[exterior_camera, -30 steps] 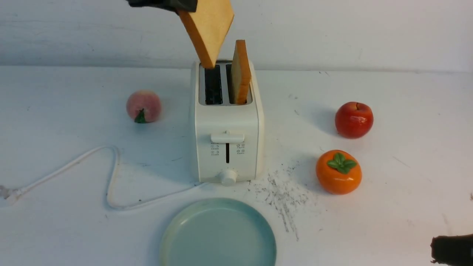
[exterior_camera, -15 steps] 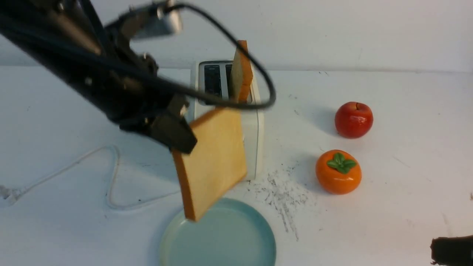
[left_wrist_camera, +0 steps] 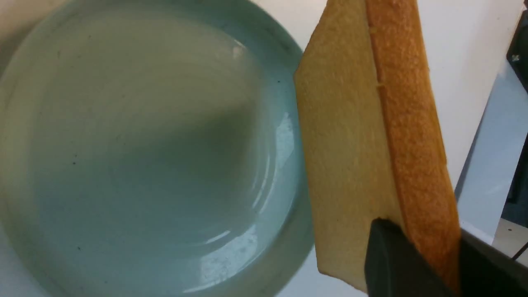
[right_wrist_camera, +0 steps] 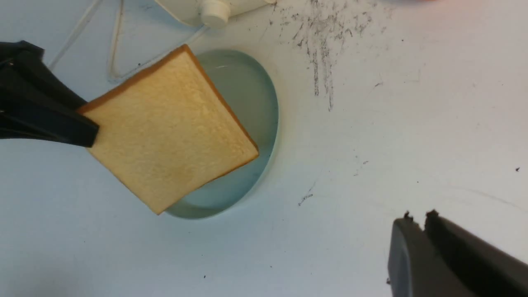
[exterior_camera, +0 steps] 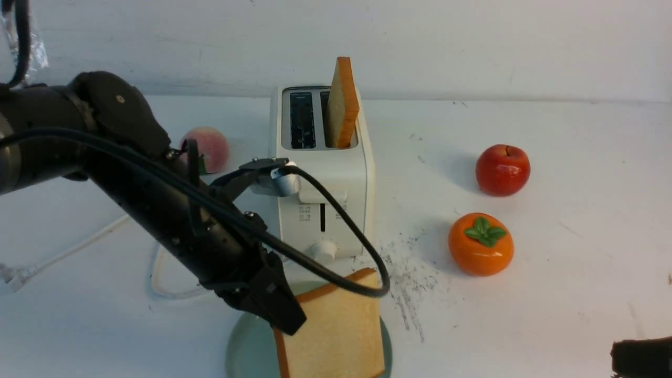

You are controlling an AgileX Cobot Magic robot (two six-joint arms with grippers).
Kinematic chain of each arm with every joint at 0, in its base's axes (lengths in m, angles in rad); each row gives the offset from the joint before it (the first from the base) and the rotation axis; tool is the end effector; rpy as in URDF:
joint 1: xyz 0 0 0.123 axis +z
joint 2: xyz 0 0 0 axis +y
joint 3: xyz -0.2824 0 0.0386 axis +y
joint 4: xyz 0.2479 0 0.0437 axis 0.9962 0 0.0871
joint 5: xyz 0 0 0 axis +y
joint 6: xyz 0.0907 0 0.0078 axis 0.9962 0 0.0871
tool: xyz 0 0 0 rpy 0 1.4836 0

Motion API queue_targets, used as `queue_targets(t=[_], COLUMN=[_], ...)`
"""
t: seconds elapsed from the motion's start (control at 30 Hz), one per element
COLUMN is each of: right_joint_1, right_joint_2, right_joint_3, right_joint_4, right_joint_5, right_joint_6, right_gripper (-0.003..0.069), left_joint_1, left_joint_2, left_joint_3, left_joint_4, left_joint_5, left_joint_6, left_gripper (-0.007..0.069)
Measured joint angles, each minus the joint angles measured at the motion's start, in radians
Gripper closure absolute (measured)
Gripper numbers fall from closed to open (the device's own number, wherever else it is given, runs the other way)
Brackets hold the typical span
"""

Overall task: Take toasted bread from bread machine on white table place on plate.
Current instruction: 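Place the slice of bread on the plate with the left gripper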

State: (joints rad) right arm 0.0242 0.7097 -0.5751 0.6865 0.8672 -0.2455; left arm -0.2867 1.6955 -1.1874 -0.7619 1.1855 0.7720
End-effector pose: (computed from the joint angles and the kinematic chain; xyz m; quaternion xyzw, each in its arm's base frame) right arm 0.1175 0.0469 0.2899 0.0025 0.8999 0.2777 0.3362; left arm 0.2880 -0.1457 0.2463 0.3428 0.8748 -0.3360 0.0661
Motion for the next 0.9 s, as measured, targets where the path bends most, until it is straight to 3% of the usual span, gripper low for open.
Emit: queue_targets(t=[0.73,0.9], right_joint_1=[0.000,0.000], right_joint_2=[0.000,0.000], right_joint_3=[0.000,-0.006], right_joint_4=[0.000,0.000], right_joint_5=[0.014,0.019], right_joint_6=[0.000,0.000], right_gripper=[0.0585,0.0581], left_joint_1=[0.000,0.000], left_joint_2=[0.060,0.060], left_joint_3=[0.000,0.000], left_joint_4=[0.148,0.160], left_joint_5=[-0.089,-0.109], left_joint_6=[-0.036,-0.080], left_gripper=[0.0534,0.0411])
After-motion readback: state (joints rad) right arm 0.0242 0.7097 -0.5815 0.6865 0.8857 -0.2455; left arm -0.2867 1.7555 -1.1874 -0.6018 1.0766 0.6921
